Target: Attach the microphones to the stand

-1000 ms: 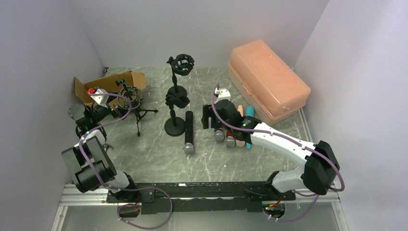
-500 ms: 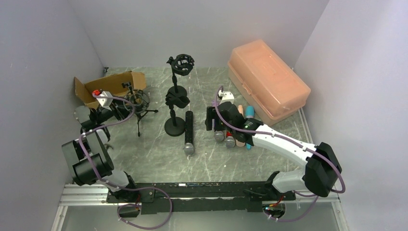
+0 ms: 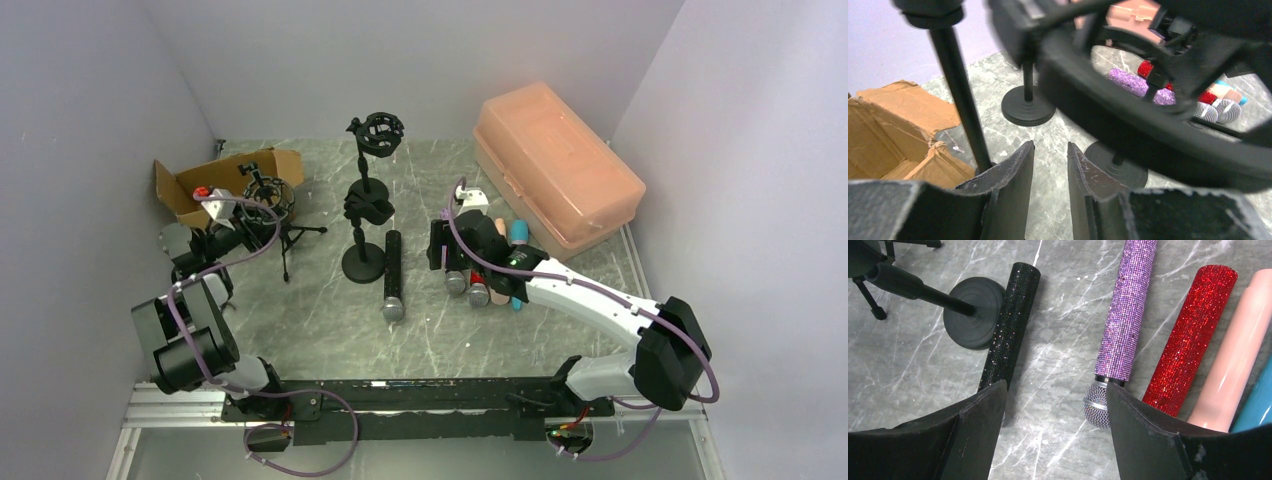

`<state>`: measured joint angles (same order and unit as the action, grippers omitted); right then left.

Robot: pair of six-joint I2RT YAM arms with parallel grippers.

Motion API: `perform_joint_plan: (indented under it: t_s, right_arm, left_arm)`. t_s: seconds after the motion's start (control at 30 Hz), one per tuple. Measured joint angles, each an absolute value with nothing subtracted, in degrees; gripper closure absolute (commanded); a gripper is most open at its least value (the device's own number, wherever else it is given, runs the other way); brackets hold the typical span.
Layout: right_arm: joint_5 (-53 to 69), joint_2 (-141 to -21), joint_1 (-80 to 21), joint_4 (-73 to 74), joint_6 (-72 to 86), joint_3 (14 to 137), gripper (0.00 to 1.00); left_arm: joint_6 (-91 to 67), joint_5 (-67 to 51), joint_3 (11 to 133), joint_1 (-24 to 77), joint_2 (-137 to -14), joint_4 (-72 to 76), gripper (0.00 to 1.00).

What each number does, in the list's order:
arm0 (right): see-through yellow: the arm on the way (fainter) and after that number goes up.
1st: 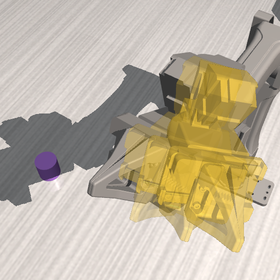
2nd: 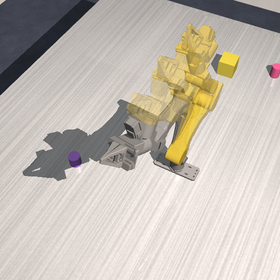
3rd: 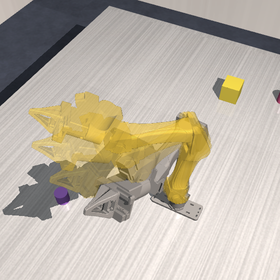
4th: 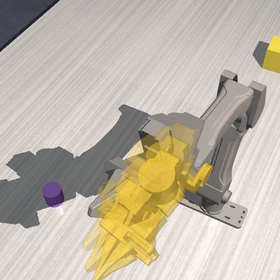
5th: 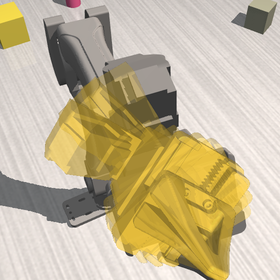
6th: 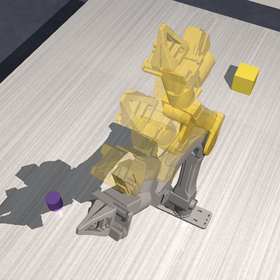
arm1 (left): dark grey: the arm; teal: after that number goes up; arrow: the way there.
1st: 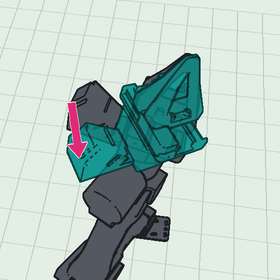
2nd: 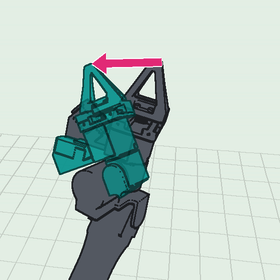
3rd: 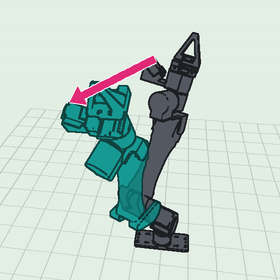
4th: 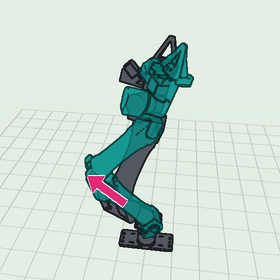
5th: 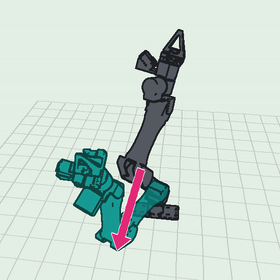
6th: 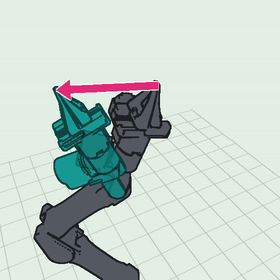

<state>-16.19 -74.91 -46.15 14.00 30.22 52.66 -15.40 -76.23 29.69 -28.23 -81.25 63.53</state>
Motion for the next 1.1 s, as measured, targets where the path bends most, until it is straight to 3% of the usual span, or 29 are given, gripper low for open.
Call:
perform_joint_plan:
  t_s: [0.2,0.27,0.3,0.4,0.47,0.63,0.73,0.83,0.93,1.1]
  right_arm:
    - [-16.2,-74.6,-46.2,14.9,30.1,54.9,0.24]
    - [-16.3,-74.0,-46.6,15.5,30.0,55.8,0.21]
    - [-16.5,-73.6,-46.9,16.1,29.9,56.6,0.19]
    - [-17.0,-73.4,-49.3,18.0,29.0,61.2,0.16]
    - [-16.8,-74.5,-51.4,19.3,27.9,67.0,0.15]
    - [-14.5,-84.5,-55.0,21.2,25.0,88.5,0.15]
    - [-11.8,-92.6,-55.8,21.8,23.6,100.0,0.15]
    - [-8.7,-102.3,-56.0,25.0,22.6,112.3,0.14]
    - [-6.1,-112.2,-56.3,27.9,22.0,124.1,0.14]
    - [-3.1,-121.9,-57.3,32.6,21.5,134.5,0.14]
  left_arm:
    - [-19.5,-73.8,32.5,-28.2,-86.1,66.0,0.68]
    - [-20.4,-73.6,32.6,-28.1,-86.3,66.0,0.65]
    - [-20.9,-73.6,32.6,-28.0,-86.3,66.5,0.58]
    - [-22.2,-74.3,32.6,-27.8,-86.2,67.1,0.24]
    - [-23.9,-75.9,32.5,-27.8,-85.9,67.4,0.11]
    - [-26.2,-78.8,32.0,-29.3,-82.2,65.1,0.1]
    - [-24.6,-79.8,30.8,-30.7,-77.4,60.6,0.03]
    - [-16.0,-81.3,31.3,-31.8,-70.7,46.7,0.0]
    - [9.0,-81.8,40.9,-32.5,-66.5,11.2,0.01]
    - [43.7,-83.4,60.0,-36.8,-71.5,-36.2,0.01]
